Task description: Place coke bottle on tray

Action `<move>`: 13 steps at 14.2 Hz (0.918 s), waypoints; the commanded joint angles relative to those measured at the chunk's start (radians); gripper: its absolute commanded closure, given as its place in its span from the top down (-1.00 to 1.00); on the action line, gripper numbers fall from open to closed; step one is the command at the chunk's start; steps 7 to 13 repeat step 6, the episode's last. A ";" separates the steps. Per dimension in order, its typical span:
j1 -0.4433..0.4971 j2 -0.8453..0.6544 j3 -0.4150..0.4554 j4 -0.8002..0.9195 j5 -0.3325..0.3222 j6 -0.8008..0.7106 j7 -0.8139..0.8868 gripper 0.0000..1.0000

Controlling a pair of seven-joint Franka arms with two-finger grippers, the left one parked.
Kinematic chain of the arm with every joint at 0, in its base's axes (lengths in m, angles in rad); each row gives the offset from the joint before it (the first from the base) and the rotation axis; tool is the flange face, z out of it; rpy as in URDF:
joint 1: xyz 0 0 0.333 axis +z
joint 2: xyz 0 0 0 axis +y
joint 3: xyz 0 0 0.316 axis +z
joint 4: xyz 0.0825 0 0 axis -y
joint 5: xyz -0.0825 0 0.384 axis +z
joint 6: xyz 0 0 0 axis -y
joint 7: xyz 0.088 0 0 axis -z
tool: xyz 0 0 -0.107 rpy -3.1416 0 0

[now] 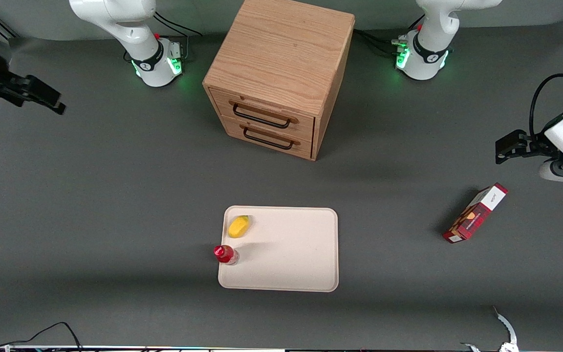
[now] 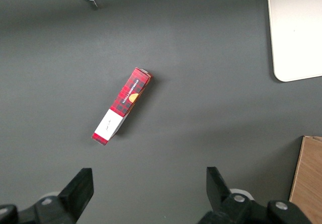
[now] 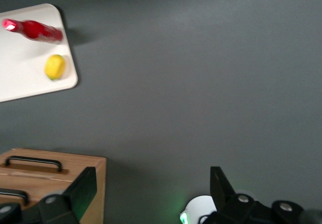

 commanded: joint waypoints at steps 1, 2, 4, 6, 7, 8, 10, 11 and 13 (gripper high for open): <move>0.008 -0.169 -0.031 -0.330 0.026 0.173 -0.052 1.00; 0.011 -0.166 -0.031 -0.328 0.026 0.166 -0.052 1.00; 0.016 -0.146 -0.025 -0.294 0.026 0.163 -0.040 1.00; 0.017 -0.124 -0.020 -0.265 0.026 0.154 -0.035 1.00; 0.017 -0.124 -0.020 -0.265 0.026 0.154 -0.035 1.00; 0.017 -0.124 -0.020 -0.265 0.026 0.154 -0.035 1.00; 0.017 -0.124 -0.020 -0.265 0.026 0.154 -0.035 1.00; 0.017 -0.124 -0.020 -0.265 0.026 0.154 -0.035 1.00; 0.017 -0.124 -0.020 -0.265 0.026 0.154 -0.035 1.00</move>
